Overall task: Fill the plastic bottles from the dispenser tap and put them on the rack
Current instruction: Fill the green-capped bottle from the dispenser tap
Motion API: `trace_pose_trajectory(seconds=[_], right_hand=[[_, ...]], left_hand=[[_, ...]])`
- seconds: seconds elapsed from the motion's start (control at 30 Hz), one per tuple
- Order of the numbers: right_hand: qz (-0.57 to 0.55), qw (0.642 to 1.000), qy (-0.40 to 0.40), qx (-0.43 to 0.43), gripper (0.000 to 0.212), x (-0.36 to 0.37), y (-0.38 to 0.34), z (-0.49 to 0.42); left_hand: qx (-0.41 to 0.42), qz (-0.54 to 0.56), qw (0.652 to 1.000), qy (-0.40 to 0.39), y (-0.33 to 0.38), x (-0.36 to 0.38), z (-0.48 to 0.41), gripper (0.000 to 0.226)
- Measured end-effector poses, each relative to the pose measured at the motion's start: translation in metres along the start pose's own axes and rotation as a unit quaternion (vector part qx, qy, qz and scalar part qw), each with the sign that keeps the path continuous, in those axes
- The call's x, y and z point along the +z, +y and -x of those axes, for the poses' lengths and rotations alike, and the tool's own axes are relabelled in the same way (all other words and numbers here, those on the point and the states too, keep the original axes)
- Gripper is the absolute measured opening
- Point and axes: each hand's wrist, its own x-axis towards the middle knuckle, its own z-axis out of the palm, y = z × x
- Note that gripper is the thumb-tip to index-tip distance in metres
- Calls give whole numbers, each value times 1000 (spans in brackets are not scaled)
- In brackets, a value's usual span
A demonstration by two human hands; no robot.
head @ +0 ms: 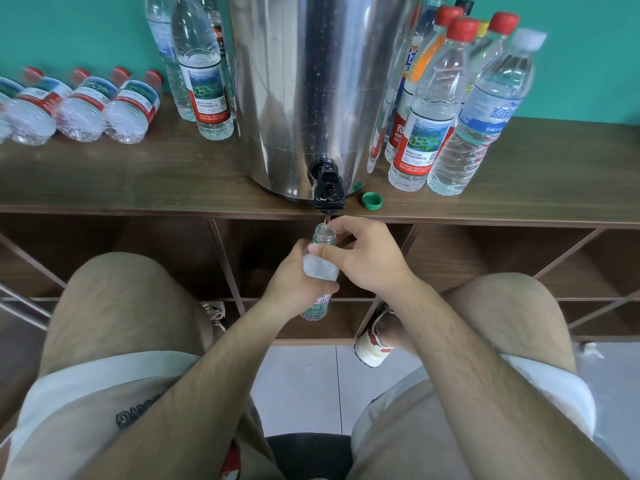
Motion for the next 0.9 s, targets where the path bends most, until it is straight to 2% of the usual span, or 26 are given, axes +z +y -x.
trace_pose_trajectory(seconds=[0.23, 0.43, 0.9], right_hand=[[8, 1000, -4, 0, 32, 0, -1, -1], [1, 1000, -11, -6, 18, -3, -5, -3], [-4, 1000, -2, -27, 20, -8, -7, -5]], left_hand=[[0, -8, 1000, 5, 0, 0, 0, 86], [2, -11, 1000, 10, 2, 0, -1, 82], [-5, 5, 1000, 9, 3, -1, -6, 84]])
